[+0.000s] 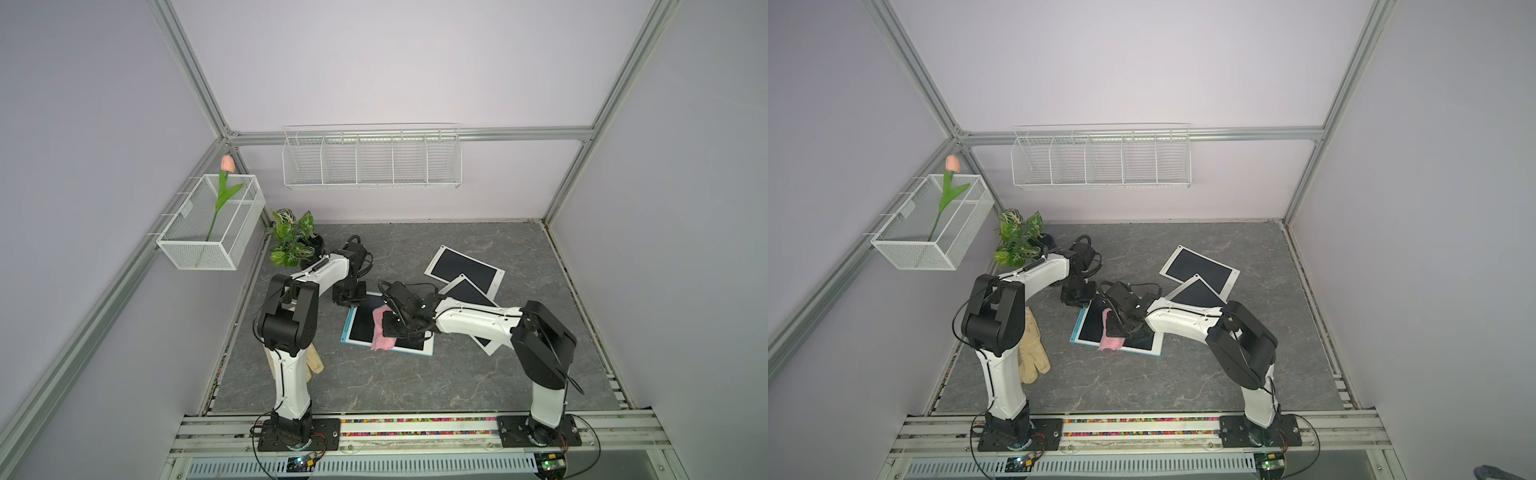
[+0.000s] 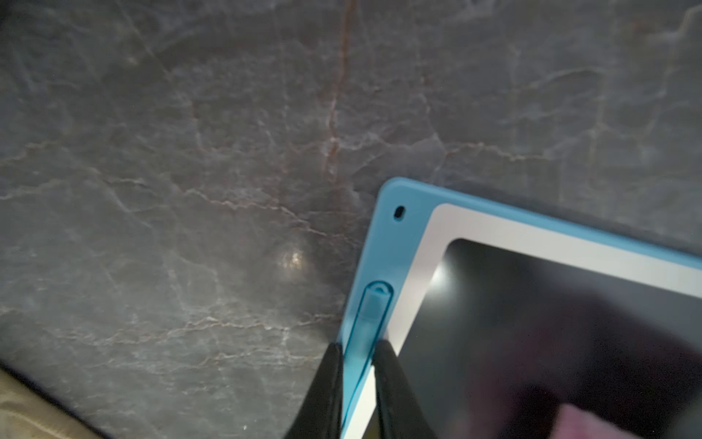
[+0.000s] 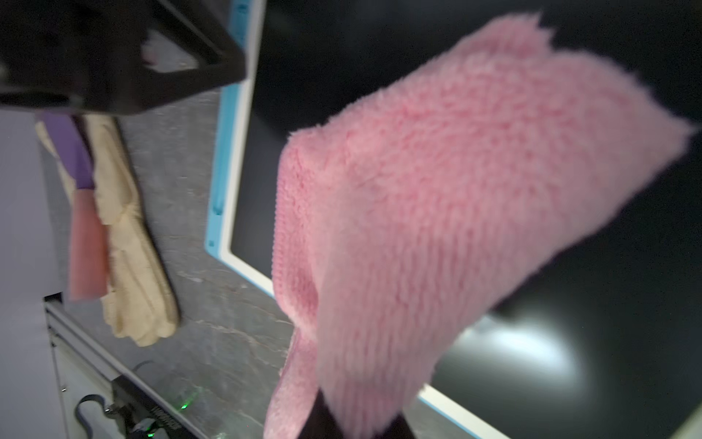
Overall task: Wipe the drawing tablet
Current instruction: Wipe the dirt from the drawing tablet.
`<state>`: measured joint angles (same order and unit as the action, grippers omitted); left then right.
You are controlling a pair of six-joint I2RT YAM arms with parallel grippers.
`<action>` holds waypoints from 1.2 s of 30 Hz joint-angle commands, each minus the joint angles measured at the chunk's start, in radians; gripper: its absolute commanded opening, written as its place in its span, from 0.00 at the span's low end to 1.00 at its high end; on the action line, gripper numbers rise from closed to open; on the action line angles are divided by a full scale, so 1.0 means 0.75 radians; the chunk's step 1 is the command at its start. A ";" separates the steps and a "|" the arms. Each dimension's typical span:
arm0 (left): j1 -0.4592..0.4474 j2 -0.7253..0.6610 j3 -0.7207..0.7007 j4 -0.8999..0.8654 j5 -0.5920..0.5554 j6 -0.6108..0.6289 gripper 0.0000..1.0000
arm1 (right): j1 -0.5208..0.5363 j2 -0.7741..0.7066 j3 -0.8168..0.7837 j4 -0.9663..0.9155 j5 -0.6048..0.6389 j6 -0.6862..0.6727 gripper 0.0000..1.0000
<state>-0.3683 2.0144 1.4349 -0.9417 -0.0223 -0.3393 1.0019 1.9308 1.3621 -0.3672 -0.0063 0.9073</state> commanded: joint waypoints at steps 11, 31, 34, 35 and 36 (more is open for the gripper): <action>-0.002 0.093 -0.082 -0.012 -0.036 0.003 0.20 | -0.146 -0.358 -0.432 -0.171 0.042 0.063 0.07; -0.002 0.105 -0.071 -0.012 -0.050 0.002 0.20 | -0.337 -0.217 -0.152 -0.560 0.124 -0.010 0.07; -0.002 0.109 -0.068 -0.018 -0.054 0.002 0.20 | -0.378 -0.186 -0.111 -0.599 0.139 -0.026 0.07; -0.002 0.111 -0.068 -0.020 -0.057 0.002 0.20 | -0.375 -0.159 -0.070 -0.601 0.139 -0.043 0.07; -0.001 0.109 -0.070 -0.021 -0.059 0.000 0.19 | -0.359 -0.127 -0.013 -0.613 0.146 -0.056 0.07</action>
<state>-0.3698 2.0102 1.4288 -0.9348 -0.0292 -0.3393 0.7143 1.7901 1.2903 -0.7578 0.0734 0.8967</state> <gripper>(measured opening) 0.196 0.081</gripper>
